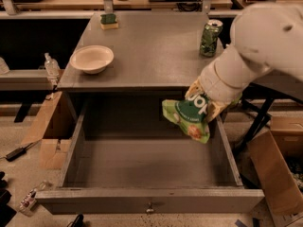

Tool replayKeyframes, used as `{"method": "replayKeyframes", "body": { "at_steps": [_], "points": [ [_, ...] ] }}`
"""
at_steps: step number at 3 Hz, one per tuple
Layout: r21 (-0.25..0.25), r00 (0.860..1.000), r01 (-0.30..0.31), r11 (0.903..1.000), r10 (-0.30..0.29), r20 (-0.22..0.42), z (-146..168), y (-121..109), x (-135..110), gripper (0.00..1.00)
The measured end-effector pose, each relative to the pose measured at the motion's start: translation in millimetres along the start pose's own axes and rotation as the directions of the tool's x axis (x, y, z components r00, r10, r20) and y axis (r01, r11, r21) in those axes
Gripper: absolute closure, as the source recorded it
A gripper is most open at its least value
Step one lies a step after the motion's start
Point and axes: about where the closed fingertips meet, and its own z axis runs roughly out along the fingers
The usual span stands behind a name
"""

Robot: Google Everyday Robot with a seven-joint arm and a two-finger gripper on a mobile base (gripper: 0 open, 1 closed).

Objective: Pick green rice chip bag from top drawer and place on counter

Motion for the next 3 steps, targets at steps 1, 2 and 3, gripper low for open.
{"method": "replayKeyframes", "body": {
  "at_steps": [1, 2, 3],
  "points": [
    [-0.004, 1.0, 0.019, 0.9998, -0.019, 0.024, -30, -29, 24, 1.0],
    [0.027, 0.999, 0.039, 0.9989, -0.039, 0.024, -54, -78, 41, 1.0],
    [0.178, 0.999, 0.032, 0.9835, -0.026, -0.035, -110, -144, 67, 1.0]
  ]
}}
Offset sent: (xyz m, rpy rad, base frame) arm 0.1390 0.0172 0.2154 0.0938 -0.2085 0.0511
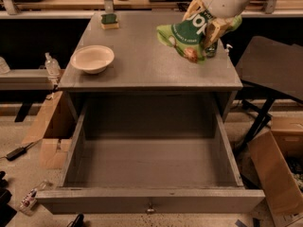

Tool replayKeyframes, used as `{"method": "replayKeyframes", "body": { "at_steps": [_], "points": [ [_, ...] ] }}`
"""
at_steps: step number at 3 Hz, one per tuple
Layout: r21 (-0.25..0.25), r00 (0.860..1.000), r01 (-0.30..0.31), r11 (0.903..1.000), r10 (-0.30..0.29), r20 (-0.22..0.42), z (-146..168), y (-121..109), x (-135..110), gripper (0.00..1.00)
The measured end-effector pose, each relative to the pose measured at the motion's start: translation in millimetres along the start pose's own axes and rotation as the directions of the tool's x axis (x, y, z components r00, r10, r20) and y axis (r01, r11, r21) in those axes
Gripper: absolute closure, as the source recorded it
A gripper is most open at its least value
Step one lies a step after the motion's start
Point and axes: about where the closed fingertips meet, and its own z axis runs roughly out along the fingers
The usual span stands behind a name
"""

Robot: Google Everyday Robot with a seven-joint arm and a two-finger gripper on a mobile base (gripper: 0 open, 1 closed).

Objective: Pick green rice chip bag from top drawer and place on counter

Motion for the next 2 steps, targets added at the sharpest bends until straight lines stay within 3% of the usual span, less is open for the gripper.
{"method": "replayKeyframes", "body": {
  "at_steps": [2],
  "points": [
    [0.006, 1.0, 0.022, 0.9997, -0.022, 0.007, 5.1, -8.8, 0.8, 1.0]
  ]
}}
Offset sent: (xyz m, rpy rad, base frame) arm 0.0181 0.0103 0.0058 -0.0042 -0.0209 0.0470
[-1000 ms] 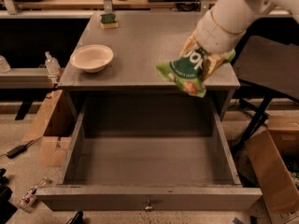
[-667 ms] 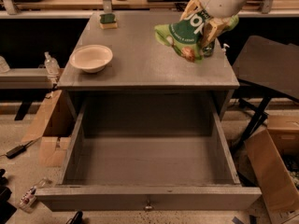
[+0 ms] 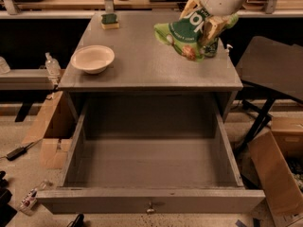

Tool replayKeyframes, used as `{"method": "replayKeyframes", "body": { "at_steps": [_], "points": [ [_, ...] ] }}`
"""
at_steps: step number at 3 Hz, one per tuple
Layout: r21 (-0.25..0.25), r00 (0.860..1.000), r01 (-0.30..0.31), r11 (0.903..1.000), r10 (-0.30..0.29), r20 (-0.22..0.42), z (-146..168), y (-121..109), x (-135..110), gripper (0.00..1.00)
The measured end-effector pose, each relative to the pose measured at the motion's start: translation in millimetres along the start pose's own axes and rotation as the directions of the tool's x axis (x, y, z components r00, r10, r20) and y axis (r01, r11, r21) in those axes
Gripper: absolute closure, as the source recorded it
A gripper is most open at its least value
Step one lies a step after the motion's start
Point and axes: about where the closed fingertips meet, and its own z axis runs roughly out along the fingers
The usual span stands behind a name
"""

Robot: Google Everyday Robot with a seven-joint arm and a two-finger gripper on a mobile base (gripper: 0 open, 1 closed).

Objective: Pick green rice chip bag from top drawer and place on counter

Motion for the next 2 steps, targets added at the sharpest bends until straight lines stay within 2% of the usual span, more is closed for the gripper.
{"method": "replayKeyframes", "body": {
  "at_steps": [1, 2],
  "points": [
    [0.002, 0.995, 0.096, 0.9954, -0.096, 0.031, 38, -39, 7, 1.0],
    [0.102, 0.984, 0.168, 0.9805, -0.172, 0.033, 61, -96, 19, 1.0]
  ]
}}
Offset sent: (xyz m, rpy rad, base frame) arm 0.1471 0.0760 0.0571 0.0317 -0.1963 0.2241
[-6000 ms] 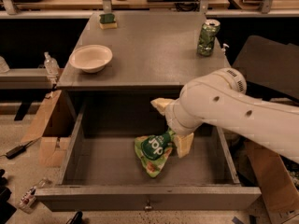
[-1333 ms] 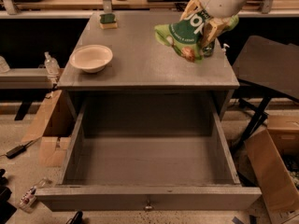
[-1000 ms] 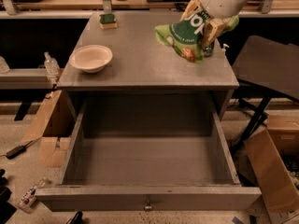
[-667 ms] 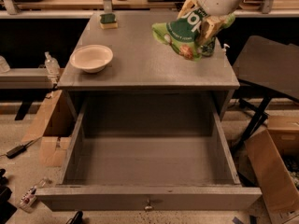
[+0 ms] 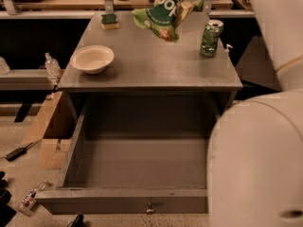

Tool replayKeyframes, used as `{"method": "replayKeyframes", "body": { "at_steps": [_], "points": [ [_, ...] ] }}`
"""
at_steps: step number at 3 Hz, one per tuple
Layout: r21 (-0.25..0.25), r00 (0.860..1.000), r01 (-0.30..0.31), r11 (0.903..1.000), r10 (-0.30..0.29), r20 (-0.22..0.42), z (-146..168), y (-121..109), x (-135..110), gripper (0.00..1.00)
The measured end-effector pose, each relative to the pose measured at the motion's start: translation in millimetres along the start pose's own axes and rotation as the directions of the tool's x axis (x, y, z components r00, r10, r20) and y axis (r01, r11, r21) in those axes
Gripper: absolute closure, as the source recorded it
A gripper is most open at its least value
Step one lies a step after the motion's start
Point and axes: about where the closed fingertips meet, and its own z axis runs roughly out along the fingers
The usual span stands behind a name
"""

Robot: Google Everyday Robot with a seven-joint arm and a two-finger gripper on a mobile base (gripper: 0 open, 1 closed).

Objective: Pick green rice chip bag from top drawer and place on counter

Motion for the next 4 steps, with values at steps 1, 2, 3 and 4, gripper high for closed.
{"method": "replayKeyframes", "body": {
  "at_steps": [1, 2, 3, 4],
  "points": [
    [0.096, 0.999, 0.03, 0.9949, -0.029, -0.02, 17, -30, 17, 1.0],
    [0.18, 0.999, 0.003, 0.9837, 0.005, -0.043, 50, -44, 40, 1.0],
    [0.24, 0.987, -0.085, 0.967, 0.114, -0.11, 95, -50, 78, 1.0],
    [0.255, 0.972, -0.14, 0.9566, 0.183, -0.15, 120, -50, 96, 1.0]
  ]
}}
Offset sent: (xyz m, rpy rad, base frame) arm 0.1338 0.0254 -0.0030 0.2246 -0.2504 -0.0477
